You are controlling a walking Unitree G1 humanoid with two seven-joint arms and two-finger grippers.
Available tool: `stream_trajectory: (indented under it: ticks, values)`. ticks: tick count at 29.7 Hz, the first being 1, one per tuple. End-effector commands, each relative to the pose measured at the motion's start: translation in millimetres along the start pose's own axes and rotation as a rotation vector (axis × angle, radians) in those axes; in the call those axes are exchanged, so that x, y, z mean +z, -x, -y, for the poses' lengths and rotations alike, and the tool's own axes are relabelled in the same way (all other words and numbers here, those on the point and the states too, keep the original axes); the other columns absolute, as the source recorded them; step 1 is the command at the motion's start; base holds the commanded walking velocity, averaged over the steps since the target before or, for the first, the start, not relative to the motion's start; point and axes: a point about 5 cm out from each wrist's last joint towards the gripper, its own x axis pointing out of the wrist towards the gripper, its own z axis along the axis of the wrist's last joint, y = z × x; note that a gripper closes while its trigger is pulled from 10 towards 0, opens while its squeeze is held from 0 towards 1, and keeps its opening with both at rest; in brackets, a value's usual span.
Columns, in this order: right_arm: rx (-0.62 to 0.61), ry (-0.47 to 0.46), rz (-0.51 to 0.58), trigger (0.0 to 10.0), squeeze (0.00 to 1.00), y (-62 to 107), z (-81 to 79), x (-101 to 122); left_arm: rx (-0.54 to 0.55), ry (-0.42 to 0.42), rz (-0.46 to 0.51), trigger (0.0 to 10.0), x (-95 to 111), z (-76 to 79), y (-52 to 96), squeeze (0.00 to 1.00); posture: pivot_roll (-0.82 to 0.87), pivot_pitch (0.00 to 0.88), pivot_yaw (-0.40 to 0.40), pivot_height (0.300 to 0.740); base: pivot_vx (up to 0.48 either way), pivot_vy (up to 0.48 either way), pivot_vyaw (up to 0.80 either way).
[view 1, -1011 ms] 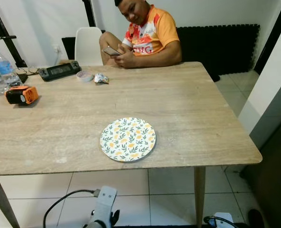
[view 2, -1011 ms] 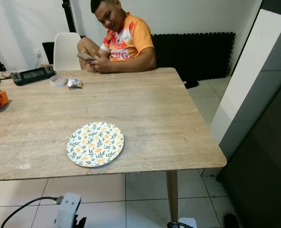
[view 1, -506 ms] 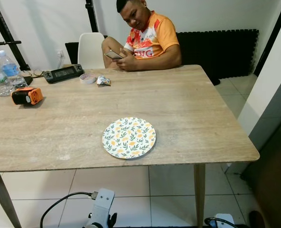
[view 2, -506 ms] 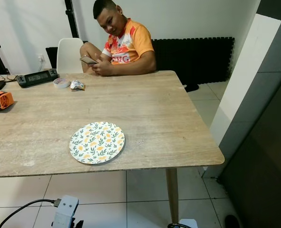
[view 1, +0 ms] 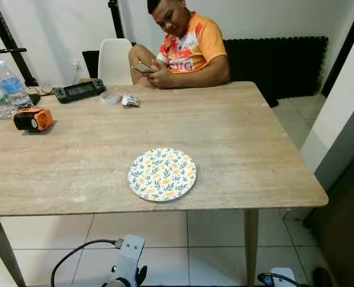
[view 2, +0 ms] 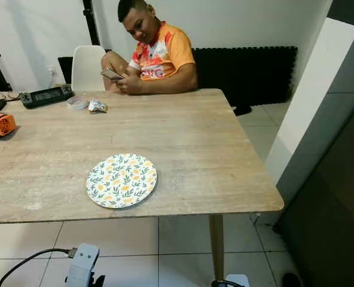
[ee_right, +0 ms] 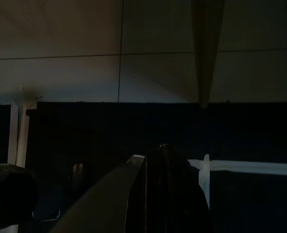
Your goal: Restocking fridge
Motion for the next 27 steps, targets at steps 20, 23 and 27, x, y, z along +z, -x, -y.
stream_trajectory:
  ticks: [20,23,27]
  values:
    - [-0.017,-0.024,0.018,10.0,0.00,-3.6,-4.0,8,-0.003,-0.006,0.001,10.0,9,1.7,-4.7,0.00,-0.09,0.035,0.062,0.734,0.000,0.144,0.00]
    - [-0.021,-0.032,0.019,10.0,0.00,-3.9,-4.9,8,0.000,-0.004,-0.005,10.0,12,0.2,-6.1,0.00,-0.09,0.031,0.075,0.734,0.000,0.000,0.00]
    - [-0.026,-0.047,0.021,10.0,0.00,-3.9,-5.9,7,-0.039,-0.038,-0.021,10.0,15,1.1,-7.5,0.00,-0.09,0.030,0.085,0.734,0.000,0.000,0.00]
